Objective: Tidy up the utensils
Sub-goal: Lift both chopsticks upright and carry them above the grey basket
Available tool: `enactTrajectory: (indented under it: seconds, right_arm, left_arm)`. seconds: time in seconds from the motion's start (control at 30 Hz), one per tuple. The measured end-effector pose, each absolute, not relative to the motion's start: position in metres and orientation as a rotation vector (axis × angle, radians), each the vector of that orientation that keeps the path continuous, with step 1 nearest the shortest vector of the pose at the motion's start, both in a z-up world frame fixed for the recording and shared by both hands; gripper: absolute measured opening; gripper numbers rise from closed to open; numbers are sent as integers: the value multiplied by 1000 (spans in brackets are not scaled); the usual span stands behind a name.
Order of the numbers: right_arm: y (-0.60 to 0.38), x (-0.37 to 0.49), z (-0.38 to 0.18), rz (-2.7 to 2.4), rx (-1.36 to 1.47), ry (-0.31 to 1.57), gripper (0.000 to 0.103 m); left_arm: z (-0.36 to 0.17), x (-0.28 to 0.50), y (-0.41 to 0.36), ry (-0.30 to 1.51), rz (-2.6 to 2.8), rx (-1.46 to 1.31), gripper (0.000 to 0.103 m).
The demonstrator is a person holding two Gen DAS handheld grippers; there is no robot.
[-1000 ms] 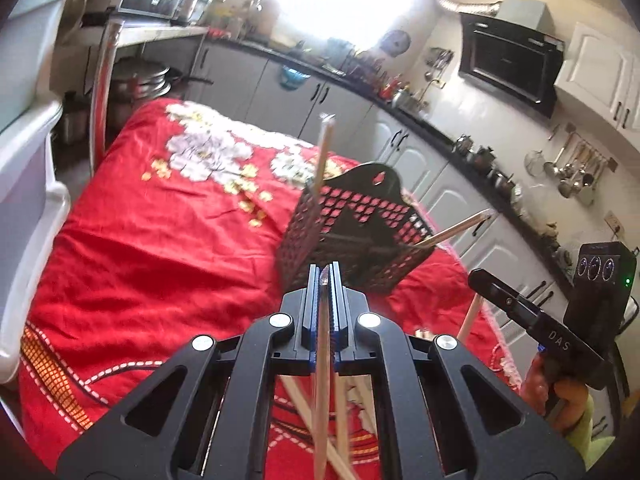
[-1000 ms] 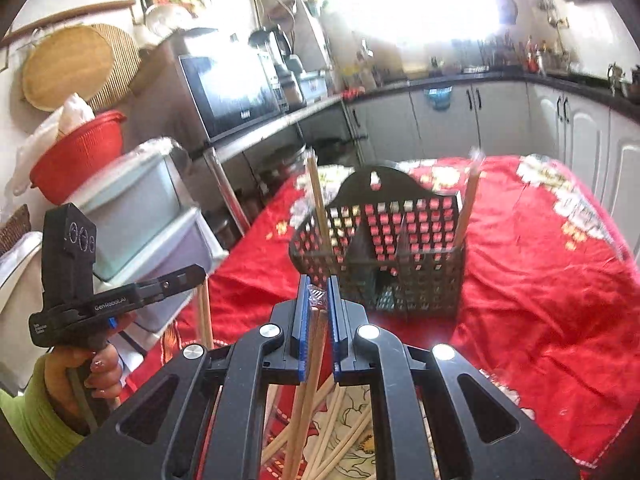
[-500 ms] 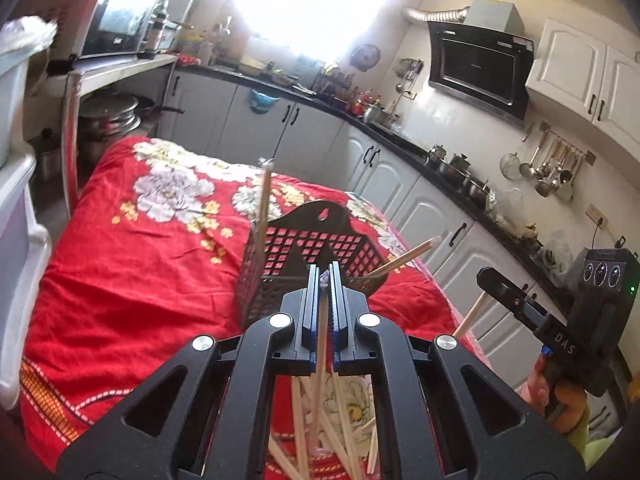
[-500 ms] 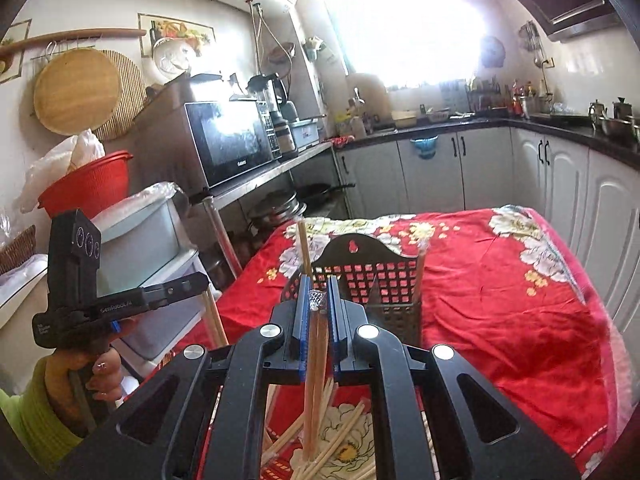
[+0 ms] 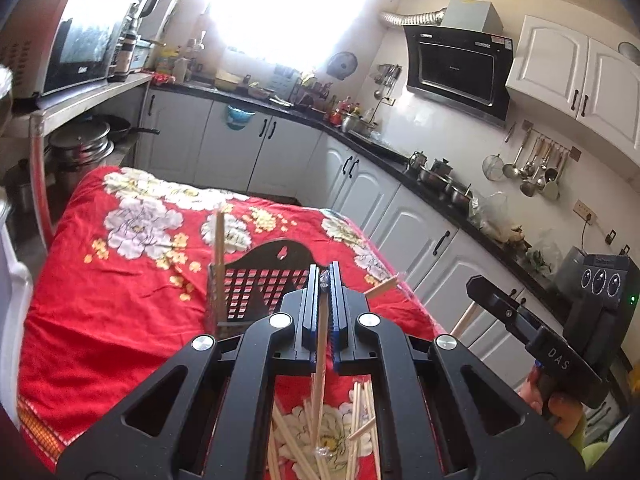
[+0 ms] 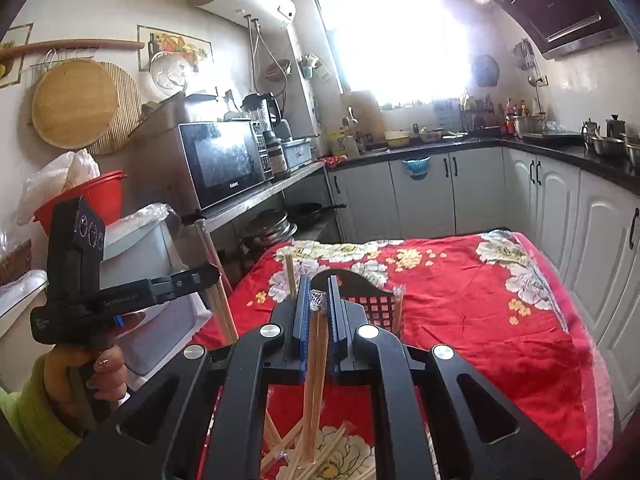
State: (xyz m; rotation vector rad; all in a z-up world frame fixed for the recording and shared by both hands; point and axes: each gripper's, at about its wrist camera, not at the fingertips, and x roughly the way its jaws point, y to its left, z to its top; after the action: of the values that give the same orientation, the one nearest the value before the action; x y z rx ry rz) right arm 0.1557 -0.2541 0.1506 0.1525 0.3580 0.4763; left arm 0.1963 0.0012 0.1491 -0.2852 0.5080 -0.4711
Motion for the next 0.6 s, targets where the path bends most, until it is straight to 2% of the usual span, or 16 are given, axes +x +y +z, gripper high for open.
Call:
enactTrajectory:
  seconds: [0.6]
  right_arm:
    - [-253,180,205,451,126,261,8]
  left_arm:
    - [207,228,-10,399,-448,-279,2]
